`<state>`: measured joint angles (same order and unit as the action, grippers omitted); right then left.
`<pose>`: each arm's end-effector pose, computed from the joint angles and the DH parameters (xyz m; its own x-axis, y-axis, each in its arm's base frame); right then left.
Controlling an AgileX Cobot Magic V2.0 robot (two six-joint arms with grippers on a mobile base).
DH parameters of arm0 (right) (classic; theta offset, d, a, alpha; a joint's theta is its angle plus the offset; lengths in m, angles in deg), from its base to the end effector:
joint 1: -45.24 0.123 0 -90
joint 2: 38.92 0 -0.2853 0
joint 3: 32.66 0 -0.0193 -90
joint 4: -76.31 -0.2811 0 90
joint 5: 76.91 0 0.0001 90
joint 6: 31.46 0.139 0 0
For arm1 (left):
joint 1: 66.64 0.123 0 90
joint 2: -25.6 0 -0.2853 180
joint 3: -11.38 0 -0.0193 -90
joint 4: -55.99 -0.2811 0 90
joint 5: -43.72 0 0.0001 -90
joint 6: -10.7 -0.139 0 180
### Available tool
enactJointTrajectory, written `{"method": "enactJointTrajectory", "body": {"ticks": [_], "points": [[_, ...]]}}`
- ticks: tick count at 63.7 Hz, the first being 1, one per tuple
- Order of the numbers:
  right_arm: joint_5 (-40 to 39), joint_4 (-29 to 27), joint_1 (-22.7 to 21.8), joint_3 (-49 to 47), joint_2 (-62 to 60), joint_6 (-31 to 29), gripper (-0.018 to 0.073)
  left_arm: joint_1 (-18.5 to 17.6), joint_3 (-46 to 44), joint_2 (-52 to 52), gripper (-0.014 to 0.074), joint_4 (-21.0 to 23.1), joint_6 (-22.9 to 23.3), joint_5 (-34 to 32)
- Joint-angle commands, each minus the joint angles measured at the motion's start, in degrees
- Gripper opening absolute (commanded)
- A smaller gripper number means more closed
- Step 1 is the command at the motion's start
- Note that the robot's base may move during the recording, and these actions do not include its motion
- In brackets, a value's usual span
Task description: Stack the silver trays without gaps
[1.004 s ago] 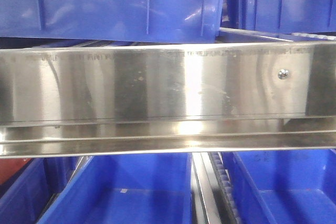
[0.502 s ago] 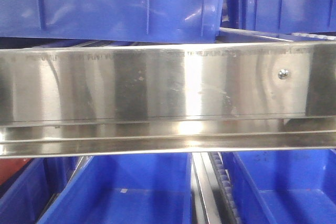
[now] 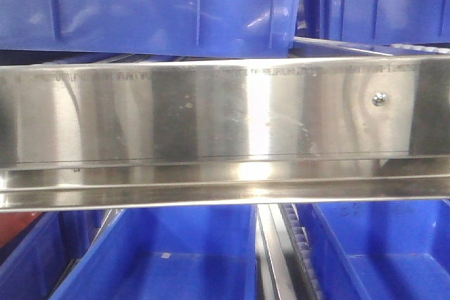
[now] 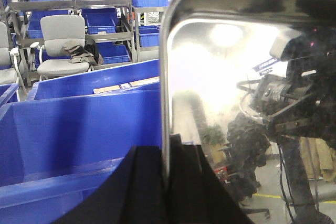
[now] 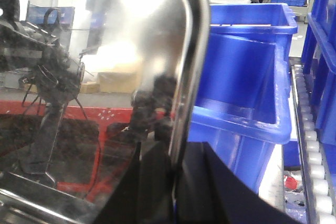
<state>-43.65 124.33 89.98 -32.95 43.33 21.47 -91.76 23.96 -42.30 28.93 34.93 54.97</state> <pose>0.2952 0.2126 0.4298 -0.2520 -0.0259 -0.9674 -0.3250 0.9439 0.0594 0.2815 -0.1183 0.4515 0.0059 0.0429 -0.9991 0.3425 0.9385 0.0424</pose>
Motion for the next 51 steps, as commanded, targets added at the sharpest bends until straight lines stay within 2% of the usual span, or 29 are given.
{"method": "enactJointTrajectory", "body": {"ticks": [1,51], "points": [[-29.47,1.52,1.04,-0.13,0.42,-1.26,-0.0058,-1.47,-0.4,-0.06,-0.0009,-0.67,0.22,-4.49],[-29.96,1.52,1.04,-0.13,0.42,-1.26,-0.0058,-1.47,-0.4,-0.06,-0.0009,-0.67,0.22,-4.49]]}}
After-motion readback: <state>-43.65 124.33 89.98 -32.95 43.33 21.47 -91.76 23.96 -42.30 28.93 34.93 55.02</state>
